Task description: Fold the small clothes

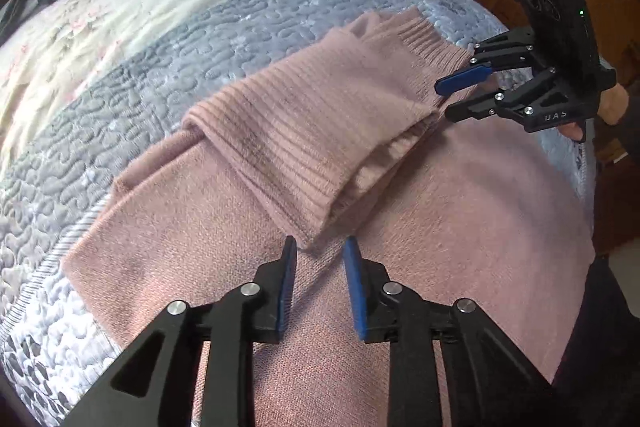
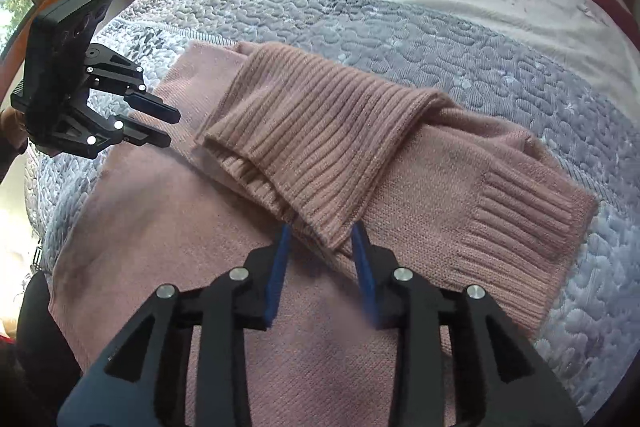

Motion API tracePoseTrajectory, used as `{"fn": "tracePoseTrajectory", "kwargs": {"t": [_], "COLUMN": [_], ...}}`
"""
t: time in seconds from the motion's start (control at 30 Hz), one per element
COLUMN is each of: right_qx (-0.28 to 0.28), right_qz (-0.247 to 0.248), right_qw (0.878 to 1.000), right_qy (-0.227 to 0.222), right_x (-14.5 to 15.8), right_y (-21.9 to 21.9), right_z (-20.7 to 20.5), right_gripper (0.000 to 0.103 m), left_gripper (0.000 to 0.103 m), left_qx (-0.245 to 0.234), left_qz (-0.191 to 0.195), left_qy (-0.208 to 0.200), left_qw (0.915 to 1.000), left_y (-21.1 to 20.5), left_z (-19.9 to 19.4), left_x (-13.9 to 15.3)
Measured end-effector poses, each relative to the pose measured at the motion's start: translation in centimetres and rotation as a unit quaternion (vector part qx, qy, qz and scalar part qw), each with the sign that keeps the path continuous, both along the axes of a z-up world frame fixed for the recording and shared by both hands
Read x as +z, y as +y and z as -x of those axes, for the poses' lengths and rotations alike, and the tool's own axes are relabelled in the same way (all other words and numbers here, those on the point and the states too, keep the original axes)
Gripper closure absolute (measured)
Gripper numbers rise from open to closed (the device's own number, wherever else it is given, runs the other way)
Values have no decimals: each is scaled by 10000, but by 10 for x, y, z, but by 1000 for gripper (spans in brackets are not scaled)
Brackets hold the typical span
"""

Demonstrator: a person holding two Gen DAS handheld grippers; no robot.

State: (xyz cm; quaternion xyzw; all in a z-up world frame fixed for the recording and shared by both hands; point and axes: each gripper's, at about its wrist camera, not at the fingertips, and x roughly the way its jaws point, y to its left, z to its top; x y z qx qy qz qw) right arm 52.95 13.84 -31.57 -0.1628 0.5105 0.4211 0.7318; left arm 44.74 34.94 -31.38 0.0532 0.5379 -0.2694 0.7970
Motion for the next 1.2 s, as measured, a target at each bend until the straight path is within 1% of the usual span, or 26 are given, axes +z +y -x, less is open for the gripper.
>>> {"fn": "tracePoseTrajectory", "kwargs": {"t": [0.03, 0.07, 0.1, 0.13, 0.17, 0.2, 0.23, 0.27, 0.3, 0.33, 0.37, 0.43, 0.5, 0.6, 0.63, 0.7, 0.73, 0.8, 0.83, 0.87, 0.9, 0.97, 1.03, 1.1, 1.13, 1.2], "right_qx": [-97, -244, -423, -599, -660, -682, -722, -663, -546, -437, -293, -181, -327, -515, -575, -720, -826, -1080, -1243, -1434, -1573, -1881, -2176, -2462, -2625, -2947], "right_qz": [-171, -395, -658, -921, -1054, -1083, -1076, -1003, -784, -546, -466, -631, -802, -978, -1012, -1025, -1043, -1024, -967, -943, -1079, -1348, -1651, -1893, -1954, -2091], "right_qw": [9998, 9989, 9969, 9937, 9916, 9906, 9892, 9875, 9883, 9910, 9926, 9930, 9897, 9855, 9842, 9823, 9803, 9750, 9723, 9692, 9637, 9491, 9314, 9129, 9035, 8856], "right_qy": [-38, -12, 82, 228, 354, 480, 690, 1019, 1187, 1144, 1084, 986, 1144, 1284, 1333, 1394, 1458, 1653, 1724, 1768, 1867, 2136, 2406, 2647, 2767, 2919], "right_x": [8, 15, 19, 19, 15, 7, -4, -19, -34, -44, -52, -53, -52, -52, -50, -46, -44, -42, -41, -38, -34, -23, -12, -2, 1, 8], "right_y": [1, 5, 11, 18, 27, 36, 42, 46, 49, 49, 46, 33, 19, 5, 1, -10, -17, -35, -45, -58, -73, -110, -151, -190, -211, -249], "right_z": [-5, -13, -23, -33, -42, -50, -55, -58, -56, -50, -41, -29, -28, -27, -25, -21, -19, -12, -7, 1, 10, 34, 65, 102, 121, 160], "right_gripper": [71, 71, 69, 70, 71, 73, 79, 83, 85, 89, 91, 92, 93, 97, 97, 97, 96, 96, 82, 74, 73, 61, 53, 49, 43, 37], "left_gripper": [77, 71, 68, 68, 68, 69, 70, 71, 72, 75, 80, 82, 87, 87, 86, 72, 71, 69, 67, 65, 62, 56, 49, 40, 40, 35], "left_qx": [61, 150, 231, 307, 360, 402, 430, 440, 495, 518, 534, 721, 912, 1134, 1223, 1447, 1594, 1887, 2056, 2178, 2248, 2397, 2574, 2789, 2892, 3130], "left_qz": [294, 728, 1226, 1595, 1814, 1921, 1948, 1910, 1778, 1577, 1619, 2026, 2289, 2651, 2801, 3155, 3222, 3228, 3269, 3356, 3478, 3640, 3755, 3717, 3712, 3755], "left_qy": [-122, -205, -195, -166, -119, -11, 186, 493, 775, 976, 1096, 1210, 1306, 1484, 1567, 1757, 1805, 1849, 1849, 1832, 1799, 1703, 1622, 1587, 1571, 1562], "left_qw": [9995, 9970, 9920, 9866, 9827, 9805, 9797, 9794, 9798, 9813, 9792, 9691, 9603, 9460, 9392, 9212, 9156, 9088, 9037, 8980, 8922, 8838, 8755, 8711, 8683, 8583], "left_y": [2, 5, 7, 6, 3, -2, -7, -10, -12, -12, -9, 5, 18, 34, 41, 54, 58, 68, 73, 78, 81, 89, 96, 102, 106, 112], "left_z": [-4, -11, -21, -32, -44, -56, -67, -74, -77, -76, -71, -62, -54, -38, -31, -16, -8, 15, 27, 43, 59, 100, 144, 191, 214, 263], "left_x": [13, 22, 28, 29, 25, 16, 0, -19, -39, -57, -69, -75, -77, -80, -80, -83, -87, -90, -91, -88, -84, -71, -57, -45, -40, -32]}}
